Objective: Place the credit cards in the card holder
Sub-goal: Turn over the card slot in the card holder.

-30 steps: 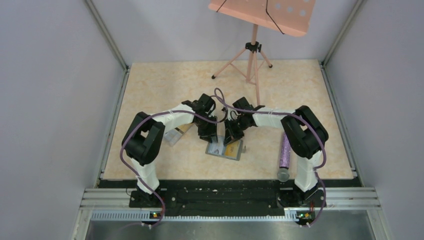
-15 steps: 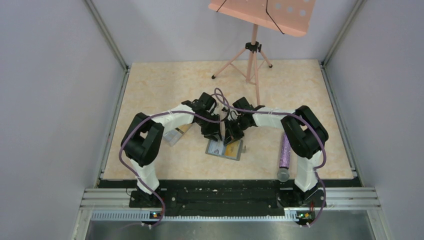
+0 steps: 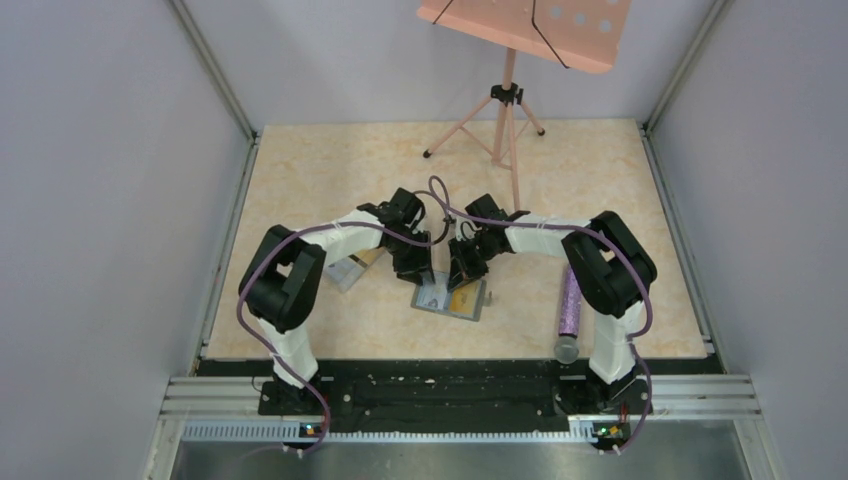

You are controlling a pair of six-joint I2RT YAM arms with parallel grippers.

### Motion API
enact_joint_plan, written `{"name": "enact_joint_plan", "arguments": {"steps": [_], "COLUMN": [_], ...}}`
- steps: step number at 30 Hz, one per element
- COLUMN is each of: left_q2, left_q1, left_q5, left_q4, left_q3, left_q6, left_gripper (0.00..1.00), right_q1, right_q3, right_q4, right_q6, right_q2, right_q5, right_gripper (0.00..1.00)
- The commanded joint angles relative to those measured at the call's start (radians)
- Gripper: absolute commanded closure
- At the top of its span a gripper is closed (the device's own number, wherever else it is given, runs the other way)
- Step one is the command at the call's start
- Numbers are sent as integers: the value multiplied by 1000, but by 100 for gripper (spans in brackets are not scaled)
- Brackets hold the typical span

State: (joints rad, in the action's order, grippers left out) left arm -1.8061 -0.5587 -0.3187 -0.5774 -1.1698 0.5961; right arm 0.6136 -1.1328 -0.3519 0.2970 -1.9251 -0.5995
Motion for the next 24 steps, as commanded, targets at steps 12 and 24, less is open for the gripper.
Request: {"name": "enact_joint_plan", "arguments": {"steps": [12,24], "left_q2": [-36,33], "left_q1": [-24,-26], "left_q5": [-76,-192], "left_q4": [45,103], "left_q3": [-5,-22], "left_q6": [0,50], "left_gripper": [68,70], "right_q1": [15,14], "right_q3": [2,1], "right_q4": [-13,5], "right_q6": [-20,-6], "right_q2": [-38,-12], "right_q5": [38,20], "right_gripper": [100,100]}}
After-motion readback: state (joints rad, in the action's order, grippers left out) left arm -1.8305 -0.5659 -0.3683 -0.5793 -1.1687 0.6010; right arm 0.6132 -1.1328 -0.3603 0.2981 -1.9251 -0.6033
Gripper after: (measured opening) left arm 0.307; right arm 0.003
